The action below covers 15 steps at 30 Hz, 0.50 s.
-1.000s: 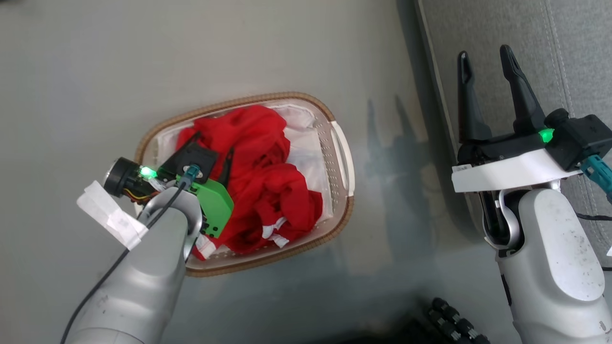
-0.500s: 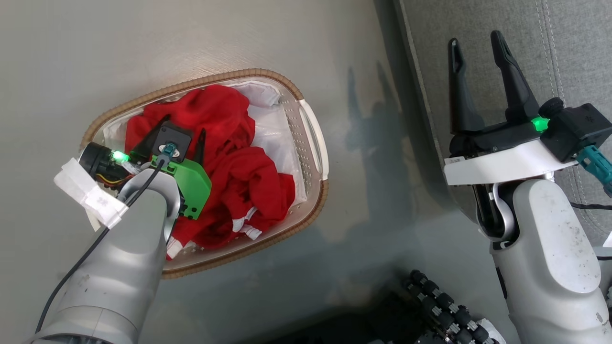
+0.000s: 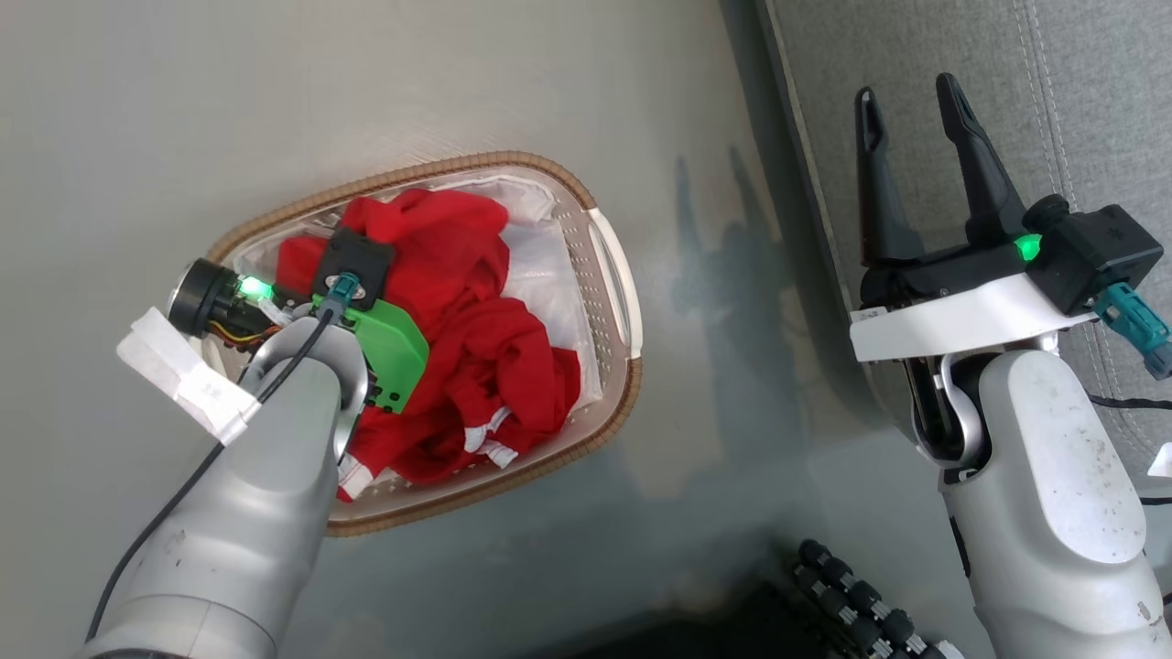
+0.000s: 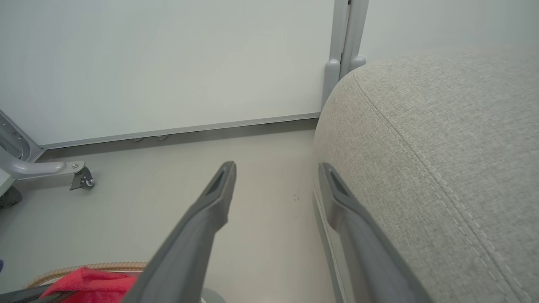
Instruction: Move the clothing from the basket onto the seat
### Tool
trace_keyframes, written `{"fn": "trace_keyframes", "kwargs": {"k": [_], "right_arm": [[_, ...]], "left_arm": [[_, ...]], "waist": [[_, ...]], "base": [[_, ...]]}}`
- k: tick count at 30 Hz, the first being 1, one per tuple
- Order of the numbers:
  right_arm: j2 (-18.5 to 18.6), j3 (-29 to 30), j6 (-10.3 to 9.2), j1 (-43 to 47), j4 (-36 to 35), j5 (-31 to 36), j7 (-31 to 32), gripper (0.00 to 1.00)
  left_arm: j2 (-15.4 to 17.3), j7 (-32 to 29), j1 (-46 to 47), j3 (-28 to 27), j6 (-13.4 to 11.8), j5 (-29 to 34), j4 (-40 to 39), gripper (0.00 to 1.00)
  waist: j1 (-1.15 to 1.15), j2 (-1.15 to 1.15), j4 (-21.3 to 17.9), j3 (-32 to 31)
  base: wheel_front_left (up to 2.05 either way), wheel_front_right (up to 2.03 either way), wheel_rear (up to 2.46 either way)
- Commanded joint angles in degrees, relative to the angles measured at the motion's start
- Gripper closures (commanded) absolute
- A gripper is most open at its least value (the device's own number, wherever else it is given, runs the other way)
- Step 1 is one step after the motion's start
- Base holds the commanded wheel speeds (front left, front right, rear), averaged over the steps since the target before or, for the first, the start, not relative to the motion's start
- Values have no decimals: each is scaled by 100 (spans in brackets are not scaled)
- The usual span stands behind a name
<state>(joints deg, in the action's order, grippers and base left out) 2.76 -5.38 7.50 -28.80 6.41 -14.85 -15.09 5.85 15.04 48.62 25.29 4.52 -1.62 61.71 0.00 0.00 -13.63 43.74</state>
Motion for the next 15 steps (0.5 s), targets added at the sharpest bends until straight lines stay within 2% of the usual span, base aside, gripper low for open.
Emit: {"fn": "trace_keyframes", "kwargs": {"k": [1, 6, 15], "right_arm": [[23, 46, -2, 81, 49, 63, -13, 0], [24, 107, -2, 313, 199, 210, -13, 0], [25, 201, -3, 974, 556, 420, -13, 0]], "left_arm": [[31, 19, -155, 33, 14, 39, -168, 100], [-9, 20, -417, 200, 118, 4, -713, 100], [-104, 21, -823, 715, 288, -290, -1315, 100]], "waist": [[0, 0, 170, -252], [0, 0, 447, -792], [0, 0, 928, -2170]], "base": [[0, 0, 0], [0, 0, 0], [0, 0, 0]]}}
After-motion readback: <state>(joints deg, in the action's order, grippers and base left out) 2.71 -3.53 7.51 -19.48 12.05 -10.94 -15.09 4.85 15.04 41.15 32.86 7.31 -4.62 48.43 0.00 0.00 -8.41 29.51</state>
